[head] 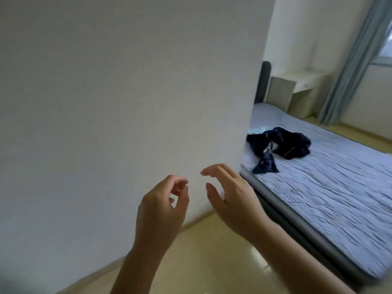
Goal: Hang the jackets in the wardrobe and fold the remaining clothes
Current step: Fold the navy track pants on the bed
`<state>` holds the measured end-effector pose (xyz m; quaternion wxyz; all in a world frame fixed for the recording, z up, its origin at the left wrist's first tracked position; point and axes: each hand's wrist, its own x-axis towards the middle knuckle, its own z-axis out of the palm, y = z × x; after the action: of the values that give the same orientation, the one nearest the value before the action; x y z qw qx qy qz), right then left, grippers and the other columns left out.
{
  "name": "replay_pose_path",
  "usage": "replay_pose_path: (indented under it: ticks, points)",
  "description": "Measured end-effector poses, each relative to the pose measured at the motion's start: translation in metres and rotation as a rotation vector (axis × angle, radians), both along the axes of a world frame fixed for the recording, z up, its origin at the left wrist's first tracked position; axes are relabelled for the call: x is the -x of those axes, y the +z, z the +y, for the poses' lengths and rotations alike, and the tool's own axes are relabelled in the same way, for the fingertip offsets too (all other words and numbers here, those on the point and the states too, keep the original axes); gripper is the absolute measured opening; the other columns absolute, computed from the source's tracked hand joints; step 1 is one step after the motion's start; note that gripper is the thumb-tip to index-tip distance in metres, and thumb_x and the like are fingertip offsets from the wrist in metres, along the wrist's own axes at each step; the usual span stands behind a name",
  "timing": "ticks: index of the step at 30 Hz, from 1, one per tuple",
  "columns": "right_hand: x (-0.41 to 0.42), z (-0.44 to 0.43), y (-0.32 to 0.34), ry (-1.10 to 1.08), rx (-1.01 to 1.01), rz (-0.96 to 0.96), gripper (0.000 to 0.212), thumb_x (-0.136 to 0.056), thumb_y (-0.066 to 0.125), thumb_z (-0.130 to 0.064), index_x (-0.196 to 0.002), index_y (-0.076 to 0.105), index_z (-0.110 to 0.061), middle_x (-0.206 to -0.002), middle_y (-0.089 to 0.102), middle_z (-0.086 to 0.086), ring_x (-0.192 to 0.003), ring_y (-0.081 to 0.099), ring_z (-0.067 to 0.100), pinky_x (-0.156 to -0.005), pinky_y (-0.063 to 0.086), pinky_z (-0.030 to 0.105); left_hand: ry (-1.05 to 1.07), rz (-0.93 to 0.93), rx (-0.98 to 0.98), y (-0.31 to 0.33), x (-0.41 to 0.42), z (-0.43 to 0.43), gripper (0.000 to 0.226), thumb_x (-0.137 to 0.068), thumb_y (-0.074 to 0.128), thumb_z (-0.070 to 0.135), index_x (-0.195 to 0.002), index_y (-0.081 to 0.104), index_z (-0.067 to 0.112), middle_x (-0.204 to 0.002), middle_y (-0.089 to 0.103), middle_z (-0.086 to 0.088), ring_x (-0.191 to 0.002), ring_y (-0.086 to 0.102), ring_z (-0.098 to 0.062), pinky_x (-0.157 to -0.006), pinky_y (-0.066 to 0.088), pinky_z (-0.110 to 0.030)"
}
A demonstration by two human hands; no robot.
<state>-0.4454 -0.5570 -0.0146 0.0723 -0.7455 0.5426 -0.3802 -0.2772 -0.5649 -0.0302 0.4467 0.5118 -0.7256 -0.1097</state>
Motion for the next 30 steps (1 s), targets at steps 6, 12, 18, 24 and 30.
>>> replay_pose_path:
  ticks: [6,12,18,24,30]
  points:
    - [0.144,-0.096,-0.039,-0.333,-0.13,-0.059,0.024,-0.089,0.046,-0.026,-0.108,0.061,-0.027,-0.105,0.058,-0.018,-0.093,0.057,0.005,-0.079,0.05,0.031,-0.268,0.018,-0.18,-0.049,0.137,-0.137,0.005,-0.089,0.06,0.027,-0.087,0.061,0.032,-0.078,0.064,0.021,-0.069,0.062,0.001,-0.06,0.055,-0.027]
    - [0.258,-0.174,-0.062,-0.533,-0.269,-0.058,0.019,-0.095,0.052,-0.02,-0.111,0.061,-0.024,-0.11,0.058,-0.015,-0.097,0.055,0.003,-0.082,0.05,0.027,-0.444,-0.031,-0.281,-0.06,0.259,-0.268,0.006,-0.088,0.058,0.027,-0.089,0.064,0.029,-0.08,0.065,0.018,-0.072,0.062,-0.001,-0.065,0.055,-0.032]
    - [0.371,-0.214,-0.103,-0.668,-0.386,-0.078,0.017,-0.096,0.051,-0.023,-0.11,0.061,-0.026,-0.109,0.054,-0.018,-0.096,0.055,0.001,-0.079,0.047,0.017,-0.584,-0.139,-0.491,-0.104,0.385,-0.351,0.009,-0.087,0.062,0.024,-0.084,0.063,0.032,-0.077,0.067,0.017,-0.073,0.062,0.0,-0.07,0.054,-0.031]
    - [0.507,-0.314,-0.171,-0.625,-0.592,-0.048,0.022,-0.097,0.047,-0.023,-0.115,0.06,-0.024,-0.118,0.056,-0.009,-0.102,0.057,0.012,-0.081,0.045,0.024,-0.585,-0.179,-0.682,-0.165,0.501,-0.428,0.011,-0.086,0.062,0.023,-0.08,0.064,0.032,-0.076,0.068,0.014,-0.073,0.062,0.0,-0.069,0.05,-0.022]
    - [0.622,-0.437,-0.278,-0.625,-0.917,-0.079,0.025,-0.093,0.046,-0.02,-0.114,0.061,-0.02,-0.118,0.061,-0.003,-0.106,0.056,0.017,-0.085,0.047,0.031,-0.446,-0.19,-0.938,-0.259,0.597,-0.528,0.015,-0.086,0.06,0.012,-0.076,0.065,0.023,-0.076,0.068,0.006,-0.075,0.061,-0.006,-0.063,0.042,-0.012]
